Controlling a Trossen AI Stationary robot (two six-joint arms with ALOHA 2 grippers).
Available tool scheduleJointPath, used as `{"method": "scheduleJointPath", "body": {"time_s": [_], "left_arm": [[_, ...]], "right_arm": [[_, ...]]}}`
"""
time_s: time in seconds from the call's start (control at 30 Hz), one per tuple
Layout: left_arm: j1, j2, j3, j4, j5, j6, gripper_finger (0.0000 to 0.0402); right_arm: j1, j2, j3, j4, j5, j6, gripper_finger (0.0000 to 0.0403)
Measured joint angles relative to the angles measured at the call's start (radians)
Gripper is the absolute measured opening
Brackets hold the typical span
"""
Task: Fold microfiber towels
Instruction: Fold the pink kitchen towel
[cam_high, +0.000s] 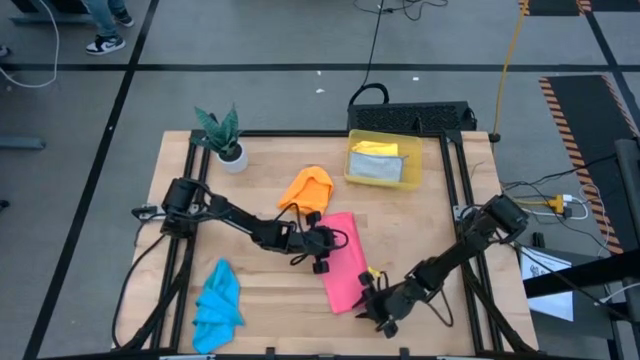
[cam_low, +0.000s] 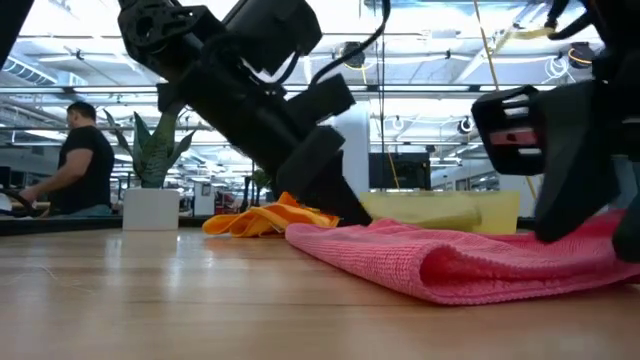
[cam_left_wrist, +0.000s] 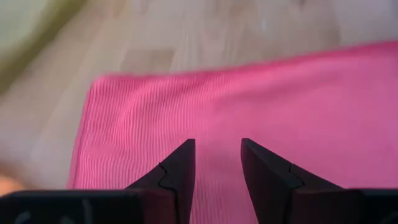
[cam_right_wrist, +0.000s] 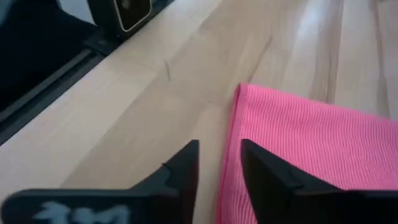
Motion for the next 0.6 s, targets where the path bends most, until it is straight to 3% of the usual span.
{"method": "scheduleJointPath", "body": {"time_s": [0.13, 0.27, 0.4, 0.6], "left_arm": [[0.000, 0.000, 0.000, 0.000, -0.003, -0.014, 0.0131], [0.000, 0.000, 0.000, 0.009, -0.003, -0.010, 0.0131], [0.000, 0.000, 0.000, 0.002, -0.013, -0.012, 0.0131], [-0.012, -0.053, 0.002, -0.091, -0.152, -0.059, 0.0131]], "right_arm": [[-0.011, 0.018, 0.054, -0.149, 0.034, 0.005, 0.0148], [-0.015, 0.025, 0.079, -0.246, 0.111, 0.003, 0.0149], [-0.016, 0.026, 0.080, -0.274, 0.123, 0.003, 0.0111], [-0.017, 0.021, 0.078, -0.285, 0.122, 0.008, 0.0018]]}}
